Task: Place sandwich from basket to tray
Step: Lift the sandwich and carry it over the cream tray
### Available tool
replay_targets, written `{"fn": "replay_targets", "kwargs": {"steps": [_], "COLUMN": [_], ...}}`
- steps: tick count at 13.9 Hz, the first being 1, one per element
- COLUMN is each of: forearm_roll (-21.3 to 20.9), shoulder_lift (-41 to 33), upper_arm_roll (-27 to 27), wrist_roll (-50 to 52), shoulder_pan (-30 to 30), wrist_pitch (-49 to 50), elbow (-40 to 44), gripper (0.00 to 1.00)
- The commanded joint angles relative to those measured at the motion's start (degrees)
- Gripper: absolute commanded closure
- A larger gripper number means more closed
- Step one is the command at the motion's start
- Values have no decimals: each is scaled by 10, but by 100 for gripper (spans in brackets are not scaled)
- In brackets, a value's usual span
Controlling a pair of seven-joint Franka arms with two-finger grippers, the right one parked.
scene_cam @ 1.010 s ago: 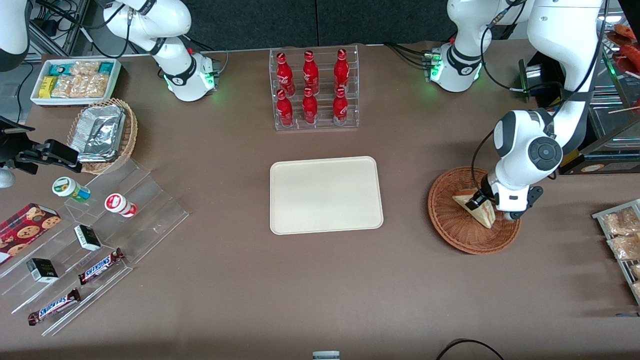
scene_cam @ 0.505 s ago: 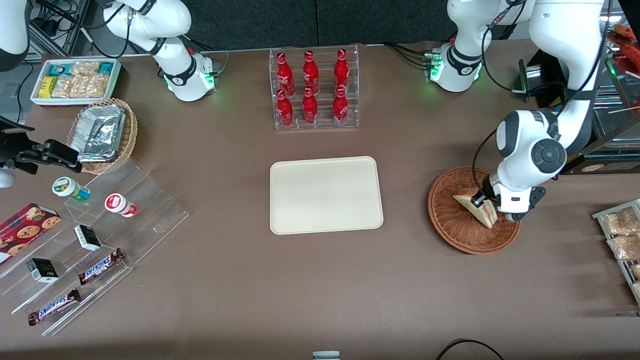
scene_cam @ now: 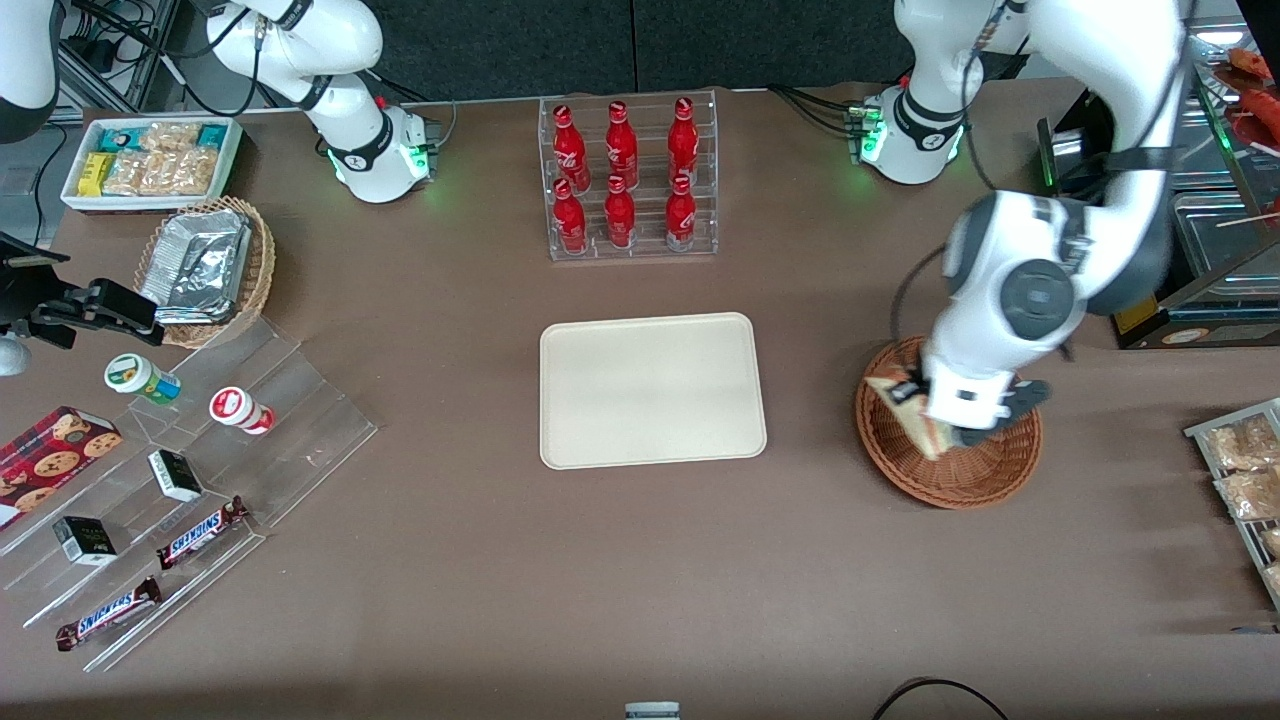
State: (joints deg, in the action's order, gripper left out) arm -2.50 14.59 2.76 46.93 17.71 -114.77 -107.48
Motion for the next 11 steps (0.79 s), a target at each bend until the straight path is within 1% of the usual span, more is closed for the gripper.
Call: {"fn": "replay_targets", "kwargs": {"steps": [1,3,4,6,7,11], "forearm_roll": [17,63,72,74,74,72], "shoulder_lift": [54,98,129,190,212,253], "upper_arm_roll": [1,4,7,7,7,12], "wrist_roll": [-13,-13,-9,3,5,-6], "shoulder_pan": [65,100,121,165,175,210], "wrist_pitch": [4,2,2,2,2,-35], "elbow": [58,116,154,224,246,262], "gripper": [100,100,100,100,100,100]}}
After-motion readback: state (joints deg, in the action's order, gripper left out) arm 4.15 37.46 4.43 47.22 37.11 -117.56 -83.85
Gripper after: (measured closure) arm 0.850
